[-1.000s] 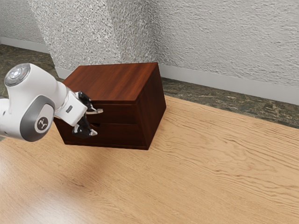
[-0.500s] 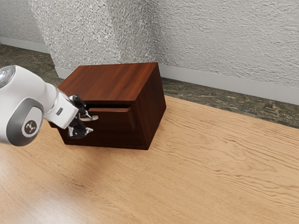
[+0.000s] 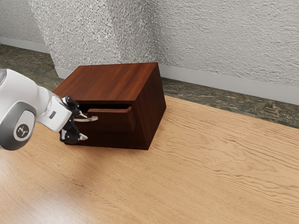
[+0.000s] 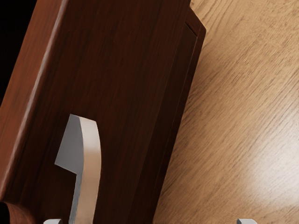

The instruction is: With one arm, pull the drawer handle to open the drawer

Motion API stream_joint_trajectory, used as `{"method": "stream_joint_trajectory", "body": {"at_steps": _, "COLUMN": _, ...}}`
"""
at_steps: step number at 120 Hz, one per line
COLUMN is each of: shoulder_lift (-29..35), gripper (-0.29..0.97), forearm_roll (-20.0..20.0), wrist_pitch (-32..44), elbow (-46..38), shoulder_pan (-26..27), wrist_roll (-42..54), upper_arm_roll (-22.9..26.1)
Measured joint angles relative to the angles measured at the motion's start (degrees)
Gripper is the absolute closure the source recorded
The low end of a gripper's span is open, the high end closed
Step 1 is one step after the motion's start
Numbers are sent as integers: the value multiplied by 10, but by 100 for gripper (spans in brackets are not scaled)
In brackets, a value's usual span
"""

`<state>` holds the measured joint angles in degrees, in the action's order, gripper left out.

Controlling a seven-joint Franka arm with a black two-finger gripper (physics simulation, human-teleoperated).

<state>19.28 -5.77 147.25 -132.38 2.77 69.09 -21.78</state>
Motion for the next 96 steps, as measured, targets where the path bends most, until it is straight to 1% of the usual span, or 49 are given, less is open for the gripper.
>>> {"method": "stream_joint_trajectory", "body": {"at_steps": 12, "shoulder_lift": 1, "gripper": 17, "forearm_roll": -2, "wrist_pitch": 2, "elbow": -3, "shoulder_pan": 0, "wrist_roll": 0, "upper_arm_roll": 0}}
{"method": "stream_joint_trajectory", "body": {"at_steps": 32, "shoulder_lift": 9, "gripper": 29, "forearm_roll": 3, "wrist_pitch": 3, "elbow": -5, "shoulder_pan": 0, "wrist_roll": -1, "upper_arm_roll": 0}}
{"method": "stream_joint_trajectory", "body": {"at_steps": 56, "shoulder_lift": 23, "gripper": 37, "forearm_roll": 2, "wrist_pitch": 7, "elbow": -20, "shoulder_pan": -1, "wrist_roll": -4, "upper_arm_roll": 0}}
{"method": "stream_joint_trajectory", "body": {"at_steps": 61, "shoulder_lift": 28, "gripper": 42, "forearm_roll": 1, "wrist_pitch": 8, "elbow": -25, "shoulder_pan": -1, "wrist_roll": -5, "upper_arm_roll": 0}}
{"method": "stream_joint_trajectory", "body": {"at_steps": 66, "shoulder_lift": 34, "gripper": 40, "forearm_roll": 2, "wrist_pitch": 8, "elbow": -29, "shoulder_pan": -1, "wrist_roll": -5, "upper_arm_roll": -1}}
{"method": "stream_joint_trajectory", "body": {"at_steps": 83, "shoulder_lift": 48, "gripper": 46, "forearm_roll": 1, "wrist_pitch": 7, "elbow": -40, "shoulder_pan": -2, "wrist_roll": -7, "upper_arm_roll": -1}}
{"method": "stream_joint_trajectory", "body": {"at_steps": 96, "shoulder_lift": 60, "gripper": 46, "forearm_roll": -3, "wrist_pitch": 5, "elbow": -50, "shoulder_pan": -6, "wrist_roll": -7, "upper_arm_roll": -1}}
